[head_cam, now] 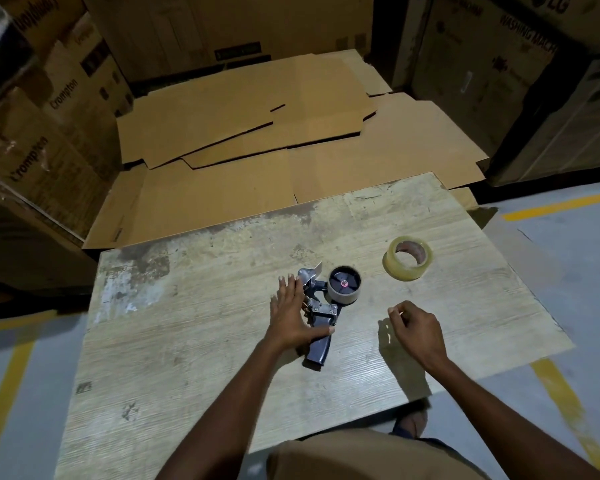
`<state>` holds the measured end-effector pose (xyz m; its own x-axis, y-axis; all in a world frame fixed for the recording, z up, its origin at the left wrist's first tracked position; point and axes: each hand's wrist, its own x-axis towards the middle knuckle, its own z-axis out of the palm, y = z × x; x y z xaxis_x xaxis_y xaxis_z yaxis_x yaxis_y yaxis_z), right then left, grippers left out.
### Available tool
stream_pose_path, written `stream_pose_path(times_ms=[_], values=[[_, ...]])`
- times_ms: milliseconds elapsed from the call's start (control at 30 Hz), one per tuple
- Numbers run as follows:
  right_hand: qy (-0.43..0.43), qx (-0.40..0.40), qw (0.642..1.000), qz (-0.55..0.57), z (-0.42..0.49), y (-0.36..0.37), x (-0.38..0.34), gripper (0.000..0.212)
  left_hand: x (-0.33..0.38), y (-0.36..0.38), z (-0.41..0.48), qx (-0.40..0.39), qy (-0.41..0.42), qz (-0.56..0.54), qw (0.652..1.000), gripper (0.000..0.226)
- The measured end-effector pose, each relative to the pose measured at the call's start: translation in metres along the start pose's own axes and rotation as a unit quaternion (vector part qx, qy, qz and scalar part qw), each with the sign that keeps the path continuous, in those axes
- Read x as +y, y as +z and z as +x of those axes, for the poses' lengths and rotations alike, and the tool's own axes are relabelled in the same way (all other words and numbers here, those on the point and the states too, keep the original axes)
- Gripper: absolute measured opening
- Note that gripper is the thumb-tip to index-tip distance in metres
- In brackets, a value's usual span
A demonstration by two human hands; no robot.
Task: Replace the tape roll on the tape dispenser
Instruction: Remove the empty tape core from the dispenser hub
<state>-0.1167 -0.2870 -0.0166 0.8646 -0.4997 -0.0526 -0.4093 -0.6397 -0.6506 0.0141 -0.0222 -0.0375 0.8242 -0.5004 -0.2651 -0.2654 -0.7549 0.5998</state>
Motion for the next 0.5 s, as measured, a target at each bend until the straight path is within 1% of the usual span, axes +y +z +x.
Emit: stream_pose_path(times_ms=[100,167,233,333,400,467,500], values=[[-0.001,-0.001,1.000,0.005,-0.003,-0.001,0.000,0.021,-0.008,-0.018,0.006,-0.053,0.058,0.023,0.997,0.137],[-0.004,0.001,1.000,0.011,-0.005,-0.001,0.000,0.020,-0.012,-0.022,0.007,-0.059,0.081,0.023,0.995,0.131],[-0.007,0.004,1.000,0.016,-0.008,-0.001,0.000,0.019,-0.017,-0.019,0.002,-0.027,0.071,-0.016,0.997,0.128],[-0.003,0.006,0.999,0.031,-0.012,0.000,0.000,0.014,-0.022,-0.006,-0.014,0.042,0.007,-0.071,0.997,0.117],[0.004,0.006,0.999,0.041,-0.015,0.000,0.000,0.008,-0.023,0.003,-0.023,0.086,-0.023,-0.104,0.991,0.099],[0.009,0.003,0.999,0.047,-0.016,0.000,-0.001,0.005,-0.020,0.010,-0.027,0.129,-0.032,-0.156,0.979,0.065],[0.008,0.000,0.999,0.051,-0.016,0.001,-0.001,0.008,-0.014,0.011,-0.028,0.147,-0.040,-0.172,0.973,0.044]])
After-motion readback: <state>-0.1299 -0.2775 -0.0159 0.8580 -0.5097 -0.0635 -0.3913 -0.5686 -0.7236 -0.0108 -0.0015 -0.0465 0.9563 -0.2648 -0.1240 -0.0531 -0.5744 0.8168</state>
